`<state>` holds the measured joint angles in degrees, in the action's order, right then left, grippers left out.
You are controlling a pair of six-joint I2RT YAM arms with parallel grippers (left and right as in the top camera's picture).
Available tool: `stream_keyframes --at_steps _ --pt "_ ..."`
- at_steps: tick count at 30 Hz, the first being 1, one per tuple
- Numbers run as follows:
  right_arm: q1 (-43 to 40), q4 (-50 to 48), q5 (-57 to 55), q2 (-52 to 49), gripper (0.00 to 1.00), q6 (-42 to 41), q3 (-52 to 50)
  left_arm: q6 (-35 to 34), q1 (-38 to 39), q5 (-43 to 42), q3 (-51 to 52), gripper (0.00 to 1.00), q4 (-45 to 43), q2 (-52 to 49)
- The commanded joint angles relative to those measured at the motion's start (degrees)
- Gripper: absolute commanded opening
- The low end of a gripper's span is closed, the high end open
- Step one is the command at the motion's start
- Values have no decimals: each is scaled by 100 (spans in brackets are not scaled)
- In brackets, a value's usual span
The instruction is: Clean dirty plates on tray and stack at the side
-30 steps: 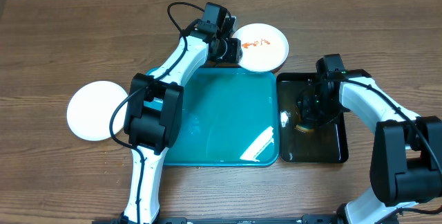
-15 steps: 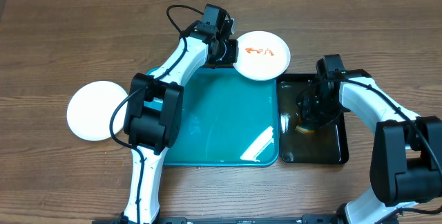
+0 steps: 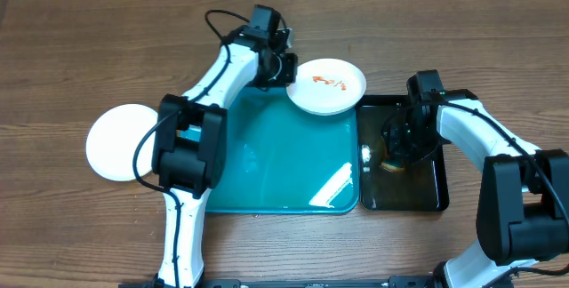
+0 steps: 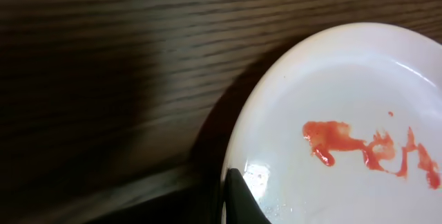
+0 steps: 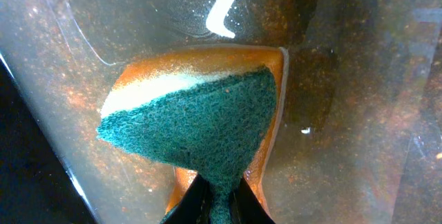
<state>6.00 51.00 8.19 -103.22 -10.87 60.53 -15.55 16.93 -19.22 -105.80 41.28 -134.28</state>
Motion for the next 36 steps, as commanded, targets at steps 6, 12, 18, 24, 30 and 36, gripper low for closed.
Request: stream_keyframes --at_steps 6,12,18,24,30,36 --pt "-7 22 -20 -52 7 -24 -170 584 -308 254 96 4 782 516" --pt "-7 72 -17 -52 7 -24 -170 636 -310 1342 96 4 1711 1012" --pt "-7 140 -15 -52 7 -24 -170 634 -289 1327 98 4 2900 1150" --pt "-7 157 -15 -52 7 -24 -170 1027 -146 1342 166 4 3373 1130" --pt "-7 181 -13 -52 7 -26 -170 1676 -26 1388 188 4 3191 1128" --pt "-7 201 -15 -52 7 -24 -170 2079 -28 1388 188 4 3110 1128"
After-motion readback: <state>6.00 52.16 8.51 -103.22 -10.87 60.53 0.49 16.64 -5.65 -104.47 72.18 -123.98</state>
